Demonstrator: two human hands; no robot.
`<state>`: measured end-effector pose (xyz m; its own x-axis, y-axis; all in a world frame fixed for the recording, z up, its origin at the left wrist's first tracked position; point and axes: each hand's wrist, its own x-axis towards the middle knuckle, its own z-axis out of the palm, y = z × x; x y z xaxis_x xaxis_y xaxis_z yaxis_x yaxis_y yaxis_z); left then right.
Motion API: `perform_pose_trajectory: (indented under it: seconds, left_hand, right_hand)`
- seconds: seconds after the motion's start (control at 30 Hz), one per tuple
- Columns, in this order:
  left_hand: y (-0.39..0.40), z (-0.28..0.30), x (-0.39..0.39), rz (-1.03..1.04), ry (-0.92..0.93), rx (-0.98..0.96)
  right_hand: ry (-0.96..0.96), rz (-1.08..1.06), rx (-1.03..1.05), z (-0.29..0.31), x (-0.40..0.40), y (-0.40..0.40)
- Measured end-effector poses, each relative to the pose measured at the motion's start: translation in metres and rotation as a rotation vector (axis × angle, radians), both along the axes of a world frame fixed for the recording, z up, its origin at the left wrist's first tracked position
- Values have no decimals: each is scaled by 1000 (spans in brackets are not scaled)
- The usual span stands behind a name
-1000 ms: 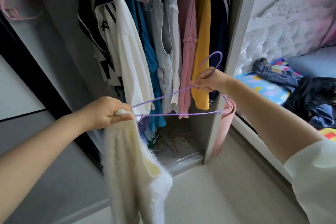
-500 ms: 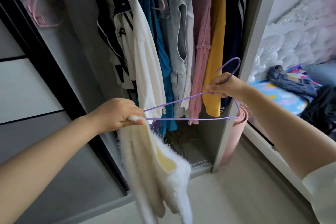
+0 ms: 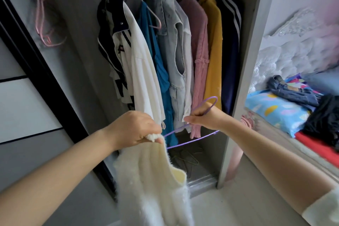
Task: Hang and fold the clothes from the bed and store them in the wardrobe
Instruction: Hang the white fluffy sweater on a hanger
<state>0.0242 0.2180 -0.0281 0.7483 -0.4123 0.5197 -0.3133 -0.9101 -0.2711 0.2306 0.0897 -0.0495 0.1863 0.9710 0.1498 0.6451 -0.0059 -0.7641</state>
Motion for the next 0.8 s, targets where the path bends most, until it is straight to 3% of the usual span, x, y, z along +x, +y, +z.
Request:
perform_pose_trajectory:
  seconds: [0.2, 0.3, 0.37, 0.47, 0.53, 0.63, 0.73, 0.8]
  left_hand:
    - [-11, -1, 16, 5, -114, -216]
    - [-15, 11, 16, 69, -95, -236]
    - [-21, 24, 14, 116, -38, -246]
    - [-30, 41, 3, 178, 86, -112]
    - [-40, 51, -10, 415, 229, 12]
    - [-34, 47, -35, 981, 402, -79]
    - [-28, 26, -46, 1123, 522, -56]
    - [-28, 9, -44, 1092, 523, 8]
  right_hand:
    - [140, 41, -66, -29, -37, 16]
    - [352, -90, 22, -36, -51, 18]
    - [601, -227, 146, -29, -52, 11]
    - [902, -338, 325, -15, -49, -5]
    - [996, -367, 388, -10, -46, -9]
    - [946, -378, 410, -3, -42, -9]
    - [797, -377, 256, -4, -48, -8]
    - [698, -356, 165, -7, -55, -7]
